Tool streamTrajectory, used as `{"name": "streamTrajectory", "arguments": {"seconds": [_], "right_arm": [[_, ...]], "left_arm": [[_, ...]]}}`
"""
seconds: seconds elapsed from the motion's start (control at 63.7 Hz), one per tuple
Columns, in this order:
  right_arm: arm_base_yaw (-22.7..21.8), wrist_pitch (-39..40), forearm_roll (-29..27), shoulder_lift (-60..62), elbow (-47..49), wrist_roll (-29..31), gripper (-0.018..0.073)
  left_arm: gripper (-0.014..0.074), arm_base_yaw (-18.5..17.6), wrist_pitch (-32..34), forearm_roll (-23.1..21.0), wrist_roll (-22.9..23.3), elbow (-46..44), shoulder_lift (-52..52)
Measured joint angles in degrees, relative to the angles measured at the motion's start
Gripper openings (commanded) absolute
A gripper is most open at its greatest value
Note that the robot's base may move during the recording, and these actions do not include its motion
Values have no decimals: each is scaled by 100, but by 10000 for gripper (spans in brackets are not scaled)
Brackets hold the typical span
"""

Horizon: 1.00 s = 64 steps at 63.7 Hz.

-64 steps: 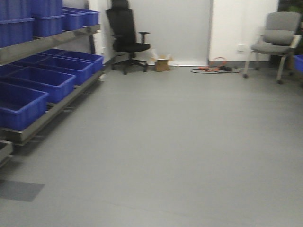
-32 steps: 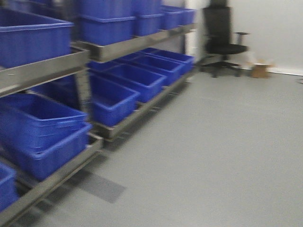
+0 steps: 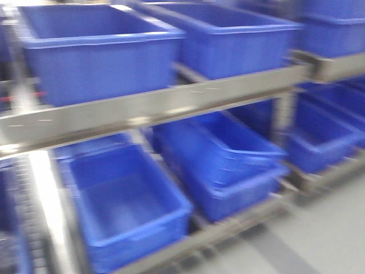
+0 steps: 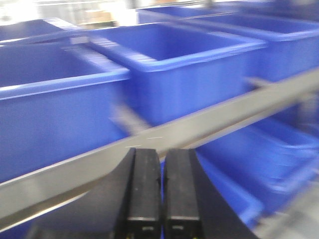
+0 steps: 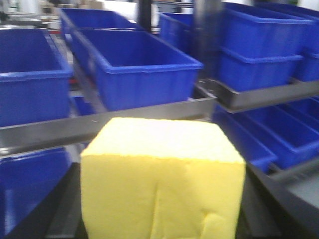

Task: Place yellow foam block on left shelf second layer
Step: 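Drive the base up to the shelf of blue bins, cube held, then extend the right gripper with the cube over an open blue bin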

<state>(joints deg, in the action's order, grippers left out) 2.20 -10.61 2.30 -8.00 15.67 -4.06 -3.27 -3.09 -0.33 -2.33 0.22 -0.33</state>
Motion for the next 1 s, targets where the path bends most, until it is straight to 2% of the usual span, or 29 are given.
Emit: {"name": "streamTrajectory", "arguments": {"seconds": [1.005], "right_arm": [[0, 0, 0, 0, 0, 0, 501]], "left_arm": [[124, 0, 0, 0, 0, 0, 0]]}}
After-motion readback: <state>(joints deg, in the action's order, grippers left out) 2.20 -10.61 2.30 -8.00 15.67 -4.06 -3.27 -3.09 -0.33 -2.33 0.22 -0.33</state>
